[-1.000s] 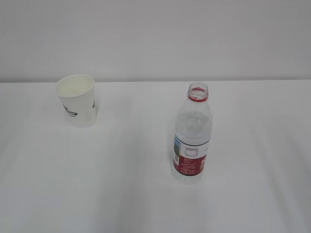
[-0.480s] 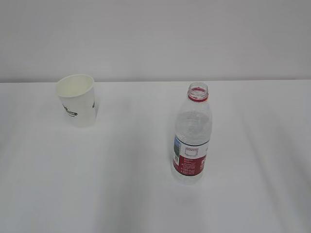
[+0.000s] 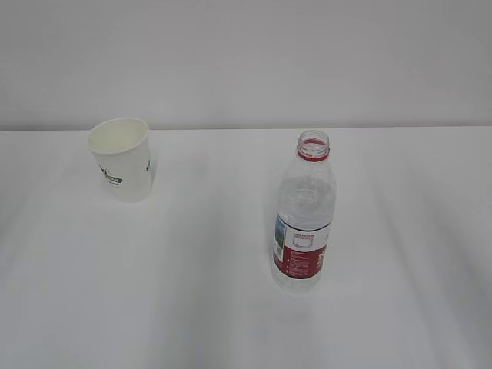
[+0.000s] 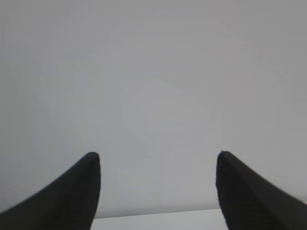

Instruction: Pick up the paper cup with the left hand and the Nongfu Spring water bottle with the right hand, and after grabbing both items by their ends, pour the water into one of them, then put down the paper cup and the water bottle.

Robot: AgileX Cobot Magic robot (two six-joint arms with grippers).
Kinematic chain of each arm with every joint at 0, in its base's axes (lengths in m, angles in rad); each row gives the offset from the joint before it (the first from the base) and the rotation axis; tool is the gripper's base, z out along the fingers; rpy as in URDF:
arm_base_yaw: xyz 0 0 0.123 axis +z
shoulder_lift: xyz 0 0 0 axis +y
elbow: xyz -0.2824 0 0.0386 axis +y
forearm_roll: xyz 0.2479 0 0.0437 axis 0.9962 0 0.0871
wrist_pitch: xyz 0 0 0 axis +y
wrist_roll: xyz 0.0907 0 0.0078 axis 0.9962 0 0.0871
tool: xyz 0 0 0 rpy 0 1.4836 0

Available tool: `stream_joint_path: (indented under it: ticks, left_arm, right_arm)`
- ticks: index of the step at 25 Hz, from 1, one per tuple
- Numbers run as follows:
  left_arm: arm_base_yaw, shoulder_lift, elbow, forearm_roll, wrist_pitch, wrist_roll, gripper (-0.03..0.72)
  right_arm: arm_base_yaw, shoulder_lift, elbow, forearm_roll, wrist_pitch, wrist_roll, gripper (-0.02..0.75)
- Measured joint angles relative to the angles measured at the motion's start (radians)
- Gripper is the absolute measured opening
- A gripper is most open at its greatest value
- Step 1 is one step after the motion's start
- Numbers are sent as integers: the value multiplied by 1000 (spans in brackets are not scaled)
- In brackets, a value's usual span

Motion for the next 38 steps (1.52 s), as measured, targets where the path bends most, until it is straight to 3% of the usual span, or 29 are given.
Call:
stream_joint_path:
  ticks: [17,38]
  left_arm:
    - [0,334,0,8,-288,0,547]
    - [0,642,-17,8,-497,0,540]
  right_arm:
    - [0,290,-109,-2,-180,0,535]
    - [0,591,-113,20,-384,-1,535]
